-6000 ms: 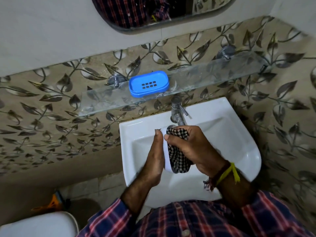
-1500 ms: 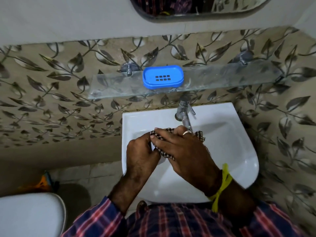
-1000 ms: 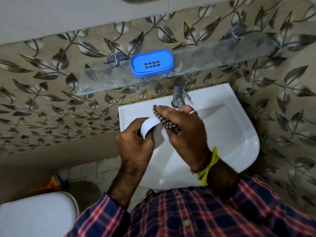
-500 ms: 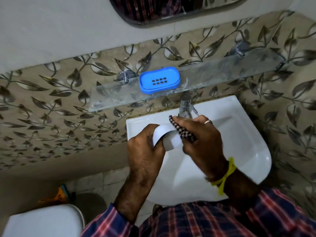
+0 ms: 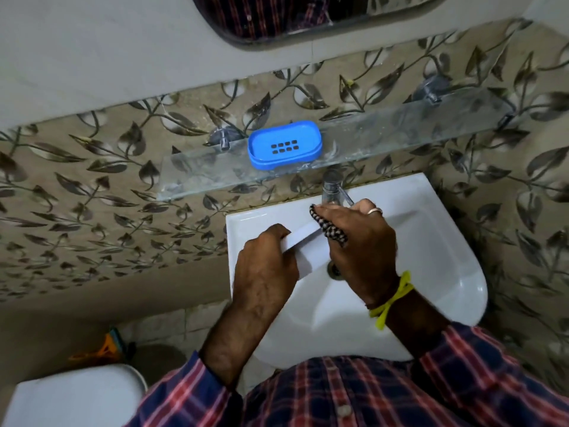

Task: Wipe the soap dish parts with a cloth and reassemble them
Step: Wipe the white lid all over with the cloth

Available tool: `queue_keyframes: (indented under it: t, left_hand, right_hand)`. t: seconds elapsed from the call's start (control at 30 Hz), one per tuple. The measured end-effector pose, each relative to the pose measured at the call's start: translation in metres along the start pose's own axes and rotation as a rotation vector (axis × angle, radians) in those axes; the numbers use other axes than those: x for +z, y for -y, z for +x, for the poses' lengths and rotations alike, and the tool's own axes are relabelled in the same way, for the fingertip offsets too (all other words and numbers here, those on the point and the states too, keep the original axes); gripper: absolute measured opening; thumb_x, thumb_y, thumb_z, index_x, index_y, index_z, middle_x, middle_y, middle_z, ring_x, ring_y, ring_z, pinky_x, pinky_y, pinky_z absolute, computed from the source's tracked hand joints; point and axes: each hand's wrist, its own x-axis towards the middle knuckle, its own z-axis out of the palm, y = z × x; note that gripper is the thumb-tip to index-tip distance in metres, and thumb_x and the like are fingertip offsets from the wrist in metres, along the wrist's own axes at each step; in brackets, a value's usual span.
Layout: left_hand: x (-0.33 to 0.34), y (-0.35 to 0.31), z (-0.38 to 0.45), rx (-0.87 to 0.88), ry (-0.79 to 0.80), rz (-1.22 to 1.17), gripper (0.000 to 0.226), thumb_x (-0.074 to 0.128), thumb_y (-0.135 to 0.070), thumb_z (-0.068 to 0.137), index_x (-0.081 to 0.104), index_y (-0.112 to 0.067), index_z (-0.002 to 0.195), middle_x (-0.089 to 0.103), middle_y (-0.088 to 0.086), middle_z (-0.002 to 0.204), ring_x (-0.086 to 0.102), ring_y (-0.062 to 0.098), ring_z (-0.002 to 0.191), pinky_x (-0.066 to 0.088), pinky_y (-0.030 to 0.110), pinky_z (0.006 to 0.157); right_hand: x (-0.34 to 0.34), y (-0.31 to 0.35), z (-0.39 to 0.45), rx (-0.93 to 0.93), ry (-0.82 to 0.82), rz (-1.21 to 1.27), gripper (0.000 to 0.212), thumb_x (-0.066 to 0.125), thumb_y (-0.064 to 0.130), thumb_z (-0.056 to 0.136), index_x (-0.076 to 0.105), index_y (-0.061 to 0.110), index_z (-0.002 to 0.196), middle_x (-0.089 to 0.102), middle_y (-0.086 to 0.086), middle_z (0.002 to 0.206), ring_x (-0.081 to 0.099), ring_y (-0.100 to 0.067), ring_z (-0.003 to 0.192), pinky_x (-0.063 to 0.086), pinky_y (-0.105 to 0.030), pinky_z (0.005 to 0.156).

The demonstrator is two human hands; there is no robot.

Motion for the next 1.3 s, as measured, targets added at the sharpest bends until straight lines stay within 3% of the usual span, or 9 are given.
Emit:
queue_keyframes:
  t: [0.13, 0.3, 0.57, 0.67, 0.77, 0.9, 1.0, 1.13, 1.3]
  left_hand:
    - [-0.005, -0.012, 0.009, 0.065, -0.037, 0.145, 0.016, 0.062, -0.034, 0.094, 0.063, -0.019, 0.089, 0.074, 0.010, 0.092, 0.065, 0.038, 0.089, 0.033, 0.032, 0.063]
    - [-0.002, -0.012, 0.006, 0.141, -0.219, 0.007, 0.015, 0.073, -0.017, 0.082, 0.075, -0.023, 0.096, 0.077, 0.005, 0.080, 0.070, 0.037, 0.075, 0.044, 0.030, 0.062]
    - [0.015, 0.003, 0.002, 0.023, -0.401, -0.318, 0.011, 0.071, -0.015, 0.089, 0.078, -0.017, 0.097, 0.077, -0.005, 0.083, 0.070, 0.013, 0.074, 0.050, 0.023, 0.067]
    - [0.022, 0.001, -0.007, -0.068, -0.306, -0.432, 0.013, 0.068, -0.030, 0.095, 0.075, -0.019, 0.097, 0.076, -0.005, 0.087, 0.070, 0.013, 0.080, 0.055, 0.031, 0.071]
    - [0.015, 0.003, 0.004, -0.010, -0.162, -0.172, 0.020, 0.065, -0.038, 0.094, 0.070, -0.023, 0.106, 0.077, 0.003, 0.100, 0.070, 0.030, 0.094, 0.054, 0.037, 0.078]
    - [-0.001, -0.007, 0.015, 0.102, -0.330, -0.211, 0.010, 0.068, -0.013, 0.089, 0.073, -0.014, 0.097, 0.076, 0.007, 0.089, 0.069, 0.033, 0.086, 0.045, 0.031, 0.071]
    - [-0.003, -0.016, 0.011, 0.067, -0.411, -0.349, 0.007, 0.071, -0.018, 0.091, 0.071, -0.012, 0.091, 0.067, -0.005, 0.077, 0.065, 0.021, 0.076, 0.046, 0.028, 0.067]
    - [0.002, -0.008, 0.013, 0.026, -0.252, -0.274, 0.017, 0.074, -0.028, 0.088, 0.070, -0.013, 0.092, 0.074, 0.005, 0.084, 0.068, 0.033, 0.082, 0.051, 0.036, 0.068]
    - [-0.009, -0.010, 0.018, 0.091, -0.439, -0.241, 0.021, 0.070, -0.032, 0.081, 0.074, -0.018, 0.095, 0.076, 0.004, 0.084, 0.068, 0.030, 0.078, 0.045, 0.029, 0.064]
  right_hand:
    - [0.004, 0.006, 0.008, -0.063, -0.048, -0.011, 0.038, 0.064, -0.009, 0.074, 0.077, 0.011, 0.105, 0.077, 0.000, 0.106, 0.052, -0.013, 0.091, 0.044, -0.024, 0.080]
    - [-0.005, 0.000, 0.008, 0.150, -0.095, 0.061, 0.046, 0.074, -0.012, 0.070, 0.075, 0.009, 0.111, 0.077, -0.007, 0.090, 0.066, -0.033, 0.078, 0.057, -0.040, 0.070]
    - [0.000, 0.020, 0.014, 0.163, -0.103, 0.121, 0.052, 0.074, -0.010, 0.068, 0.074, 0.015, 0.113, 0.075, -0.001, 0.087, 0.064, -0.027, 0.074, 0.050, -0.029, 0.072]
    - [0.003, 0.011, 0.010, 0.190, -0.066, 0.075, 0.050, 0.075, -0.013, 0.065, 0.077, 0.015, 0.107, 0.076, -0.004, 0.086, 0.068, -0.028, 0.078, 0.047, -0.027, 0.073]
    - [0.003, 0.010, 0.016, -0.035, 0.031, 0.059, 0.046, 0.072, -0.006, 0.066, 0.077, 0.014, 0.107, 0.078, 0.001, 0.100, 0.058, -0.015, 0.090, 0.045, -0.023, 0.082]
    - [0.005, 0.015, 0.018, 0.063, 0.060, 0.159, 0.039, 0.067, 0.006, 0.076, 0.074, 0.017, 0.113, 0.076, 0.003, 0.105, 0.058, -0.016, 0.092, 0.048, -0.026, 0.084]
    - [0.003, 0.012, 0.012, 0.292, 0.037, 0.183, 0.021, 0.072, 0.019, 0.085, 0.075, 0.017, 0.106, 0.077, -0.006, 0.092, 0.068, -0.027, 0.088, 0.056, -0.036, 0.077]
    - [0.002, 0.008, 0.012, 0.275, 0.048, 0.127, 0.026, 0.076, 0.016, 0.081, 0.076, 0.017, 0.107, 0.077, -0.007, 0.091, 0.068, -0.028, 0.087, 0.056, -0.034, 0.074]
    - [0.003, 0.007, 0.008, 0.236, 0.018, 0.191, 0.034, 0.076, 0.010, 0.081, 0.073, 0.016, 0.114, 0.076, -0.006, 0.095, 0.068, -0.029, 0.088, 0.057, -0.036, 0.078]
